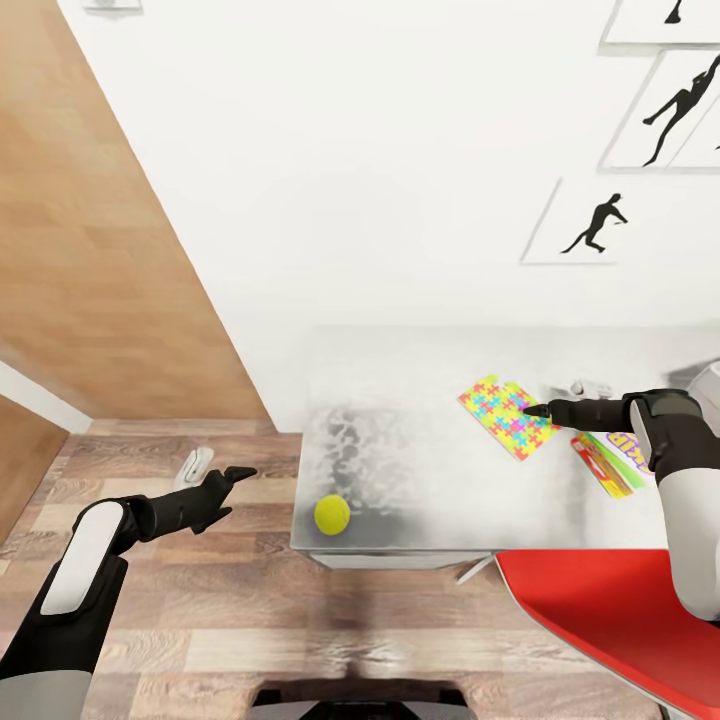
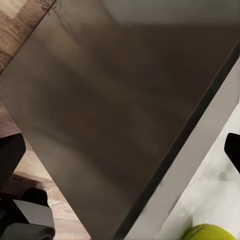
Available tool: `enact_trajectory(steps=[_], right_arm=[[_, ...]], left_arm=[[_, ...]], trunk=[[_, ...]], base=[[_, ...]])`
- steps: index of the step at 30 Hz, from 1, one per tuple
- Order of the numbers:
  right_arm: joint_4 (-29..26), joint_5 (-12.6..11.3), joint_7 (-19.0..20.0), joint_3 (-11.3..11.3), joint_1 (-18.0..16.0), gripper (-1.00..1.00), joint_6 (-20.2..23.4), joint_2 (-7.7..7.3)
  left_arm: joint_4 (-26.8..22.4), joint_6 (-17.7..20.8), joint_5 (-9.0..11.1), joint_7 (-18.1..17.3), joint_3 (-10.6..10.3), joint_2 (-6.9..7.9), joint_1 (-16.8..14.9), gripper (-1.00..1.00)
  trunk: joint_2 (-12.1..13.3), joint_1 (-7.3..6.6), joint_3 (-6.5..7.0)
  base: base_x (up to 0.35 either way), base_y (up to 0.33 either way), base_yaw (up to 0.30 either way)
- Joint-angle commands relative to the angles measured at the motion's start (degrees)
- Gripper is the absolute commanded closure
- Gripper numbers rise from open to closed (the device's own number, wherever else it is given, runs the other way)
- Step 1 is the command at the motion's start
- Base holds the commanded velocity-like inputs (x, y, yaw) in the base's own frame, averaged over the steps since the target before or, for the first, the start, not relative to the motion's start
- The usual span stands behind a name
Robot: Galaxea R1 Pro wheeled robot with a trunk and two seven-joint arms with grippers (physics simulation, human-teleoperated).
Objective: Put all the toys in the child's room - the three board games (two on the bed and one on the table), the two jigsaw puzzles on the table, and the tennis ball on the table - inside the toy box on the table in the child's room.
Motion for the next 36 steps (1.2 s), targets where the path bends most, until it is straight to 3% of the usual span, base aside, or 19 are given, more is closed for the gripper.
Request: enact_trajectory(steps=[1, 20, 36], right_arm=[[0.0, 0.6, 0.5, -0.3, -0.1, -1.0, 0.2, 0.04], [0.0, 0.6, 0.6, -0.3, 0.0, -1.0, 0.2, 0.08], [-0.1, 0.6, 0.6, -0.3, 0.0, -1.0, 0.2, 0.06]], left_arm=[[-0.1, 0.2, 0.6, 0.6, 0.0, 0.0, 0.0, -1.0], [-0.1, 0.2, 0.9, 0.6, 0.0, -0.07, 0.0, -1.0], [-0.1, 0.2, 0.8, 0.6, 0.0, -0.08, 0.0, -1.0]], trunk=[[-0.1, 0.03, -0.16], [-0.1, 0.03, -0.47], [-0.1, 0.03, -0.48]], base=[[0.0, 0.0, 0.0], [0.0, 0.0, 0.003], [0.0, 0.0, 0.106]])
